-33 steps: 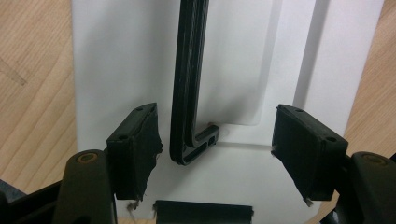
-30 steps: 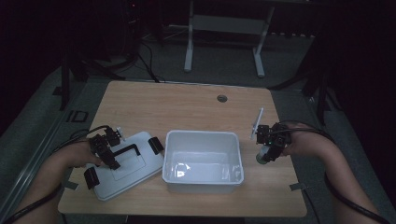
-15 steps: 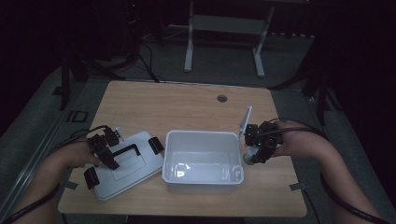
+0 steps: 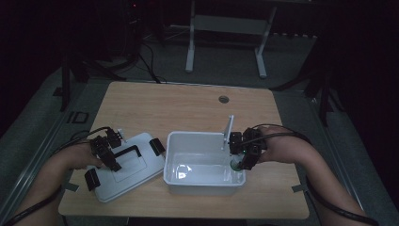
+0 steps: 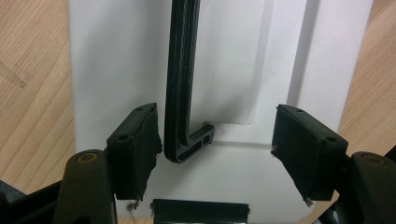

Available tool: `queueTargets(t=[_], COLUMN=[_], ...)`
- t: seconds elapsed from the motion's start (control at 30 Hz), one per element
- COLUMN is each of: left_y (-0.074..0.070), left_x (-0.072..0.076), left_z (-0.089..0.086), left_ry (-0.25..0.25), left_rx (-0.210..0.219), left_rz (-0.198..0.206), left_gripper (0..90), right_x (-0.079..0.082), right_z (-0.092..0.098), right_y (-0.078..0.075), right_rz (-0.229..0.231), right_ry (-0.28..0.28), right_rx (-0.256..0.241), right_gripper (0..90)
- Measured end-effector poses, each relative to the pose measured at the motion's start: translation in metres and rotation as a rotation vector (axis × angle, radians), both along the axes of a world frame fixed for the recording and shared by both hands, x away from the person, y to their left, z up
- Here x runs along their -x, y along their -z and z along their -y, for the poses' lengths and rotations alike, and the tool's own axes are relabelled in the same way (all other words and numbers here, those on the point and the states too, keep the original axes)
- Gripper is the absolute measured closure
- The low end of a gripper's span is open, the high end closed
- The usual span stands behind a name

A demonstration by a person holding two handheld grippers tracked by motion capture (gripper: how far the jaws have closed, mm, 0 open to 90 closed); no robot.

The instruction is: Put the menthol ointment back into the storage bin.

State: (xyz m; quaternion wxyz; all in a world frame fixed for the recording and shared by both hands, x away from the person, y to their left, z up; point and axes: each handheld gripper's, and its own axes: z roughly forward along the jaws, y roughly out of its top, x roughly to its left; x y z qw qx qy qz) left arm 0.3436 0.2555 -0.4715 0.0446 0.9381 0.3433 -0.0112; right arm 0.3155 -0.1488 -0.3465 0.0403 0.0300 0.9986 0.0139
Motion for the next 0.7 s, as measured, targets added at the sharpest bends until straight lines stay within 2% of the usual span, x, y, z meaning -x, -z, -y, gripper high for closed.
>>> queueTargets(t=[0.3,0.7], left_y=[0.001,0.003], left_x=[0.001,0.0], left_z=[-0.001,-0.003], left_ry=[-0.006,-0.008], left_rx=[-0.001,0.001], left_rz=[0.0,-0.003], left_gripper=[31.9,31.9], right_x=[-0.005,-0.019], right_z=[-0.016,-0.033], right_y=[0.028,0.072], right_rz=[-0.035,-0.063], right_ry=[-0.022,-0.007], right_rx=[0.011,0.044], right_gripper=[50.5,50.5])
